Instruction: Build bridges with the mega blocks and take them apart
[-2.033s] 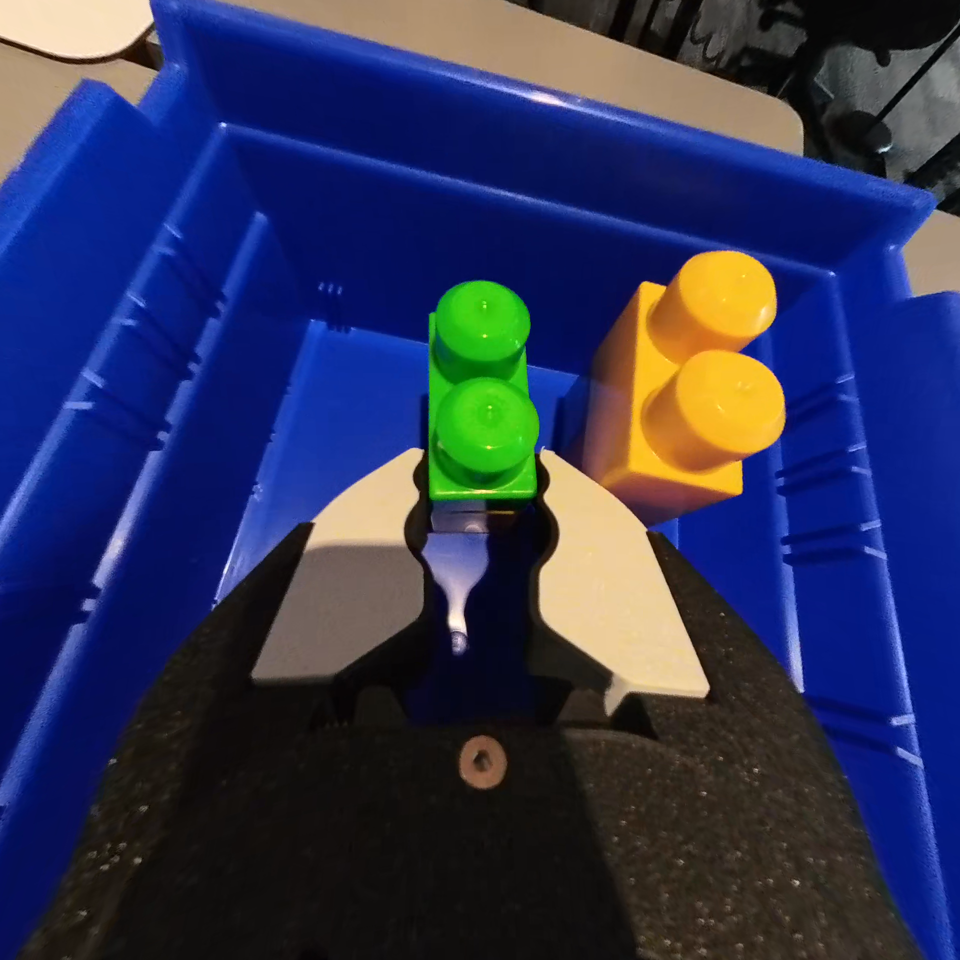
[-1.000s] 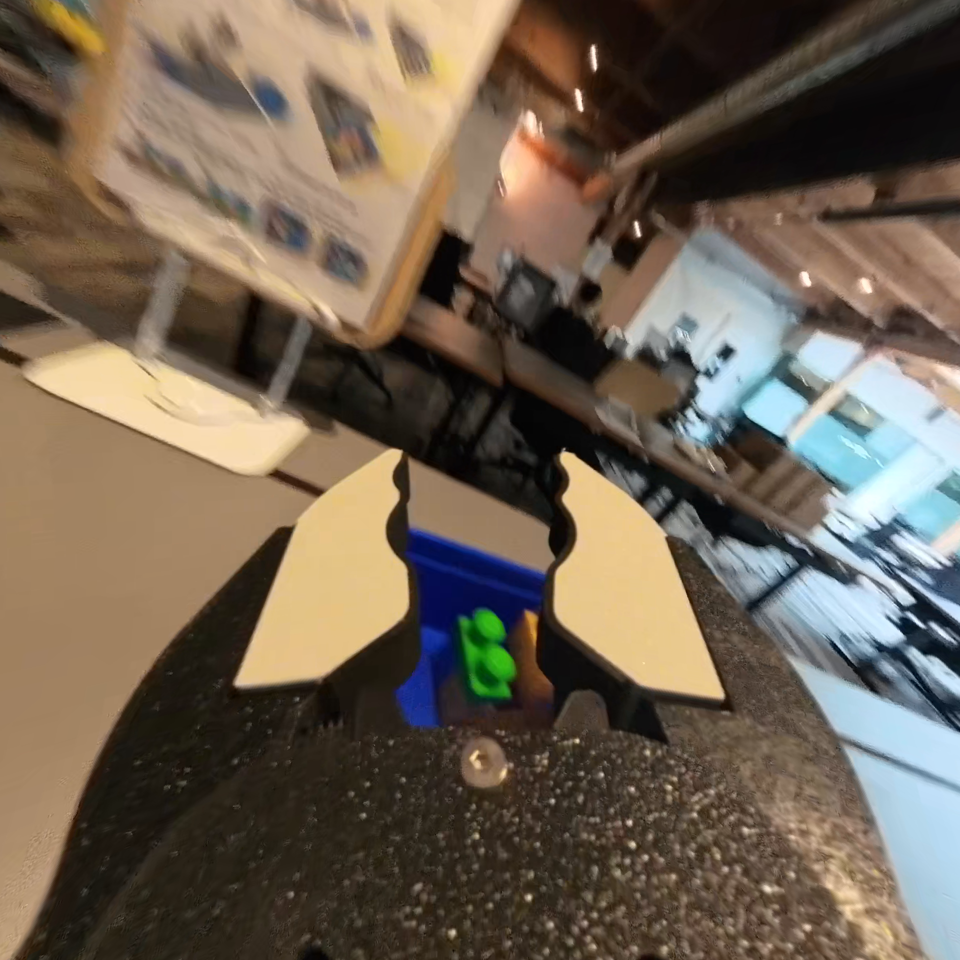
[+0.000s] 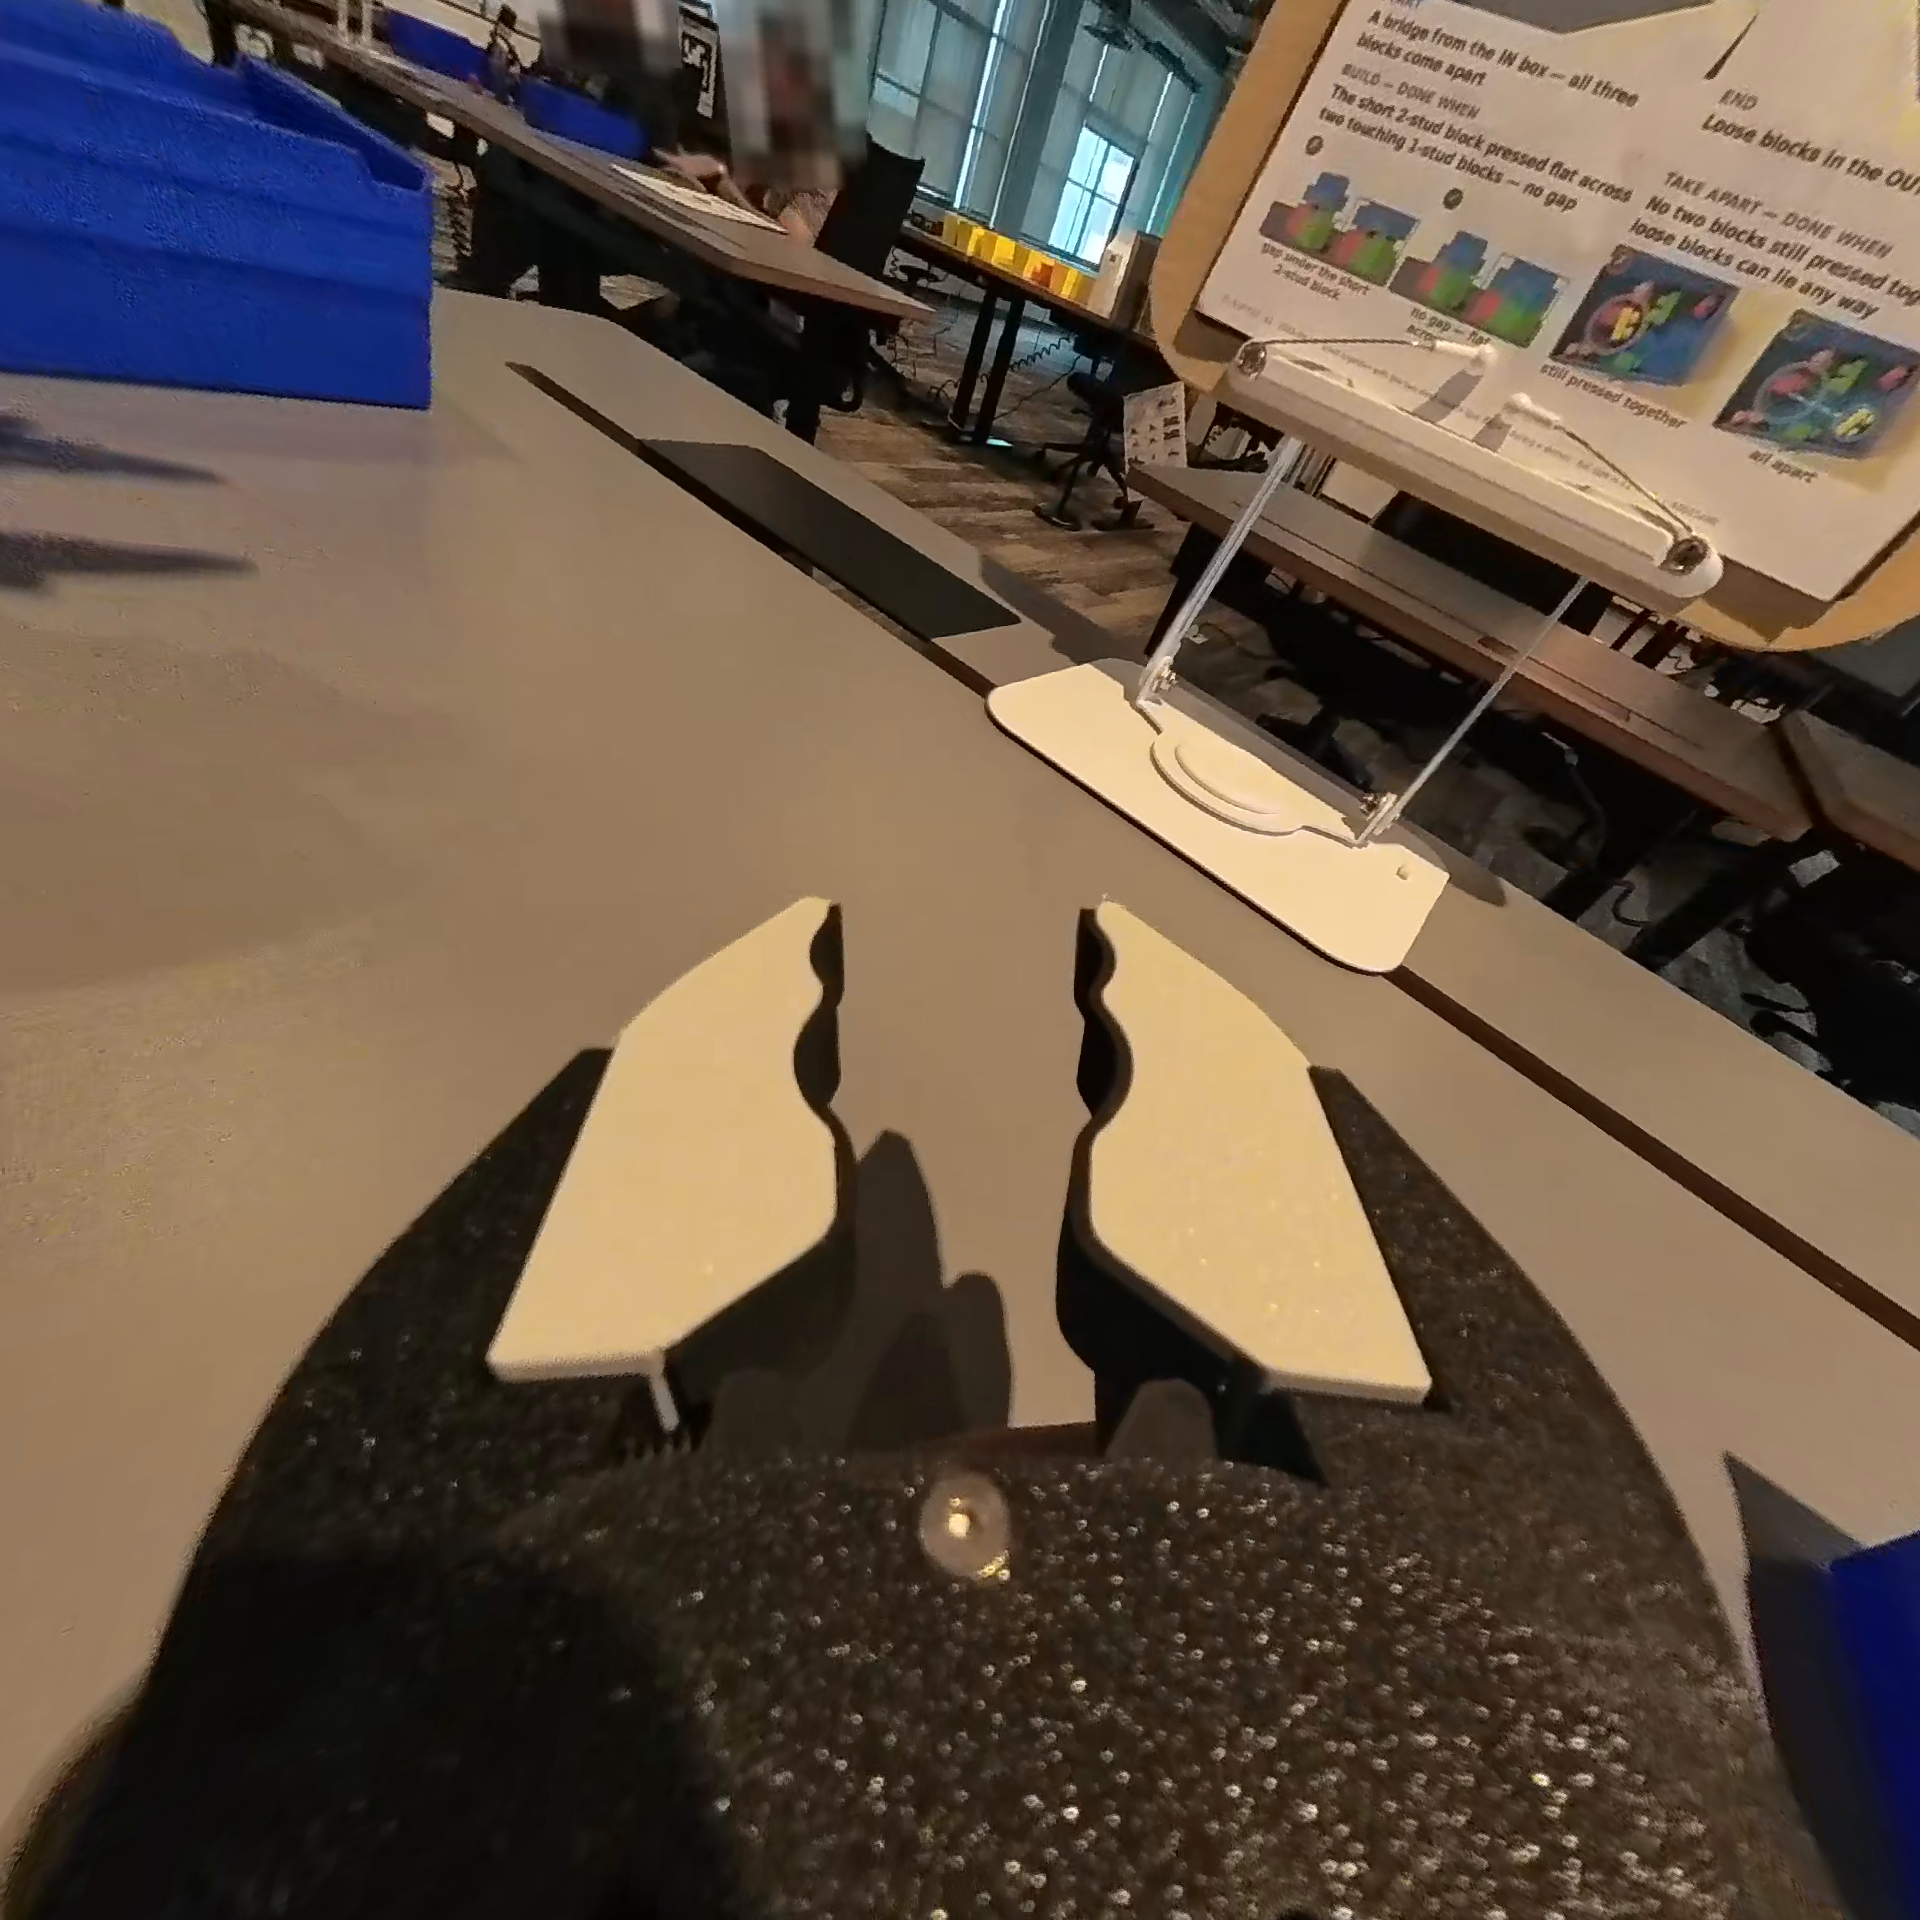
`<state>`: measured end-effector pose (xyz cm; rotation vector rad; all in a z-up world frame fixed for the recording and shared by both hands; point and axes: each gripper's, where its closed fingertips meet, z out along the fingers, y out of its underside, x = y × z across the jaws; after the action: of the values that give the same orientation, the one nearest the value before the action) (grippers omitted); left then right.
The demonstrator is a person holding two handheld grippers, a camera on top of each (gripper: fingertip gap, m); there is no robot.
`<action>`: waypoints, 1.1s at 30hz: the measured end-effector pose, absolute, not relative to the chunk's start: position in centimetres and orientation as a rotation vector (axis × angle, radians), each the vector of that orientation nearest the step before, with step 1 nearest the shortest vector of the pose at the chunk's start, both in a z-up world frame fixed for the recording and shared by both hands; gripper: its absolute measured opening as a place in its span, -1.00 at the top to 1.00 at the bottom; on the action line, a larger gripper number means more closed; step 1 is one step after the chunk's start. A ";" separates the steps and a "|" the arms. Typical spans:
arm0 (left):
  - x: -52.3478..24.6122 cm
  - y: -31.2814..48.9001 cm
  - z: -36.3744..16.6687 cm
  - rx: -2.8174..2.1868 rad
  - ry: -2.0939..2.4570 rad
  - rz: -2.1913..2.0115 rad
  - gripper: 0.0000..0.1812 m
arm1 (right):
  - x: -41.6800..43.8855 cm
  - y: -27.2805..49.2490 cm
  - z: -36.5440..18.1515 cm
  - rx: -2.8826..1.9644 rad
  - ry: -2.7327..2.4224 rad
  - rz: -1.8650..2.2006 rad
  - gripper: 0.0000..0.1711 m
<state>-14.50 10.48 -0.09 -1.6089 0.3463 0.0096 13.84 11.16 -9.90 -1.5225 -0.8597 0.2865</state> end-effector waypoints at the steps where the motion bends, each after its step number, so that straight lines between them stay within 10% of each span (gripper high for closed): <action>1: -17.5 9.4 1.1 -1.595 0.277 0.054 0.32 | 13.8 11.1 -10.0 -1.523 -0.867 0.284 0.50; 11: -42.1 -0.8 -5.0 -1.741 -0.520 0.140 0.41 | 12.6 10.4 -11.0 -1.496 -0.986 0.187 0.53; 33: -40.6 0.9 -18.3 -2.884 -0.271 -0.025 0.33 | 11.9 9.9 -11.6 -1.471 -1.058 0.126 0.54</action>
<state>-40.57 0.85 -18.27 -2.8838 -0.2713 -0.0253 11.86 9.90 -11.60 -1.4708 -1.0583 0.1261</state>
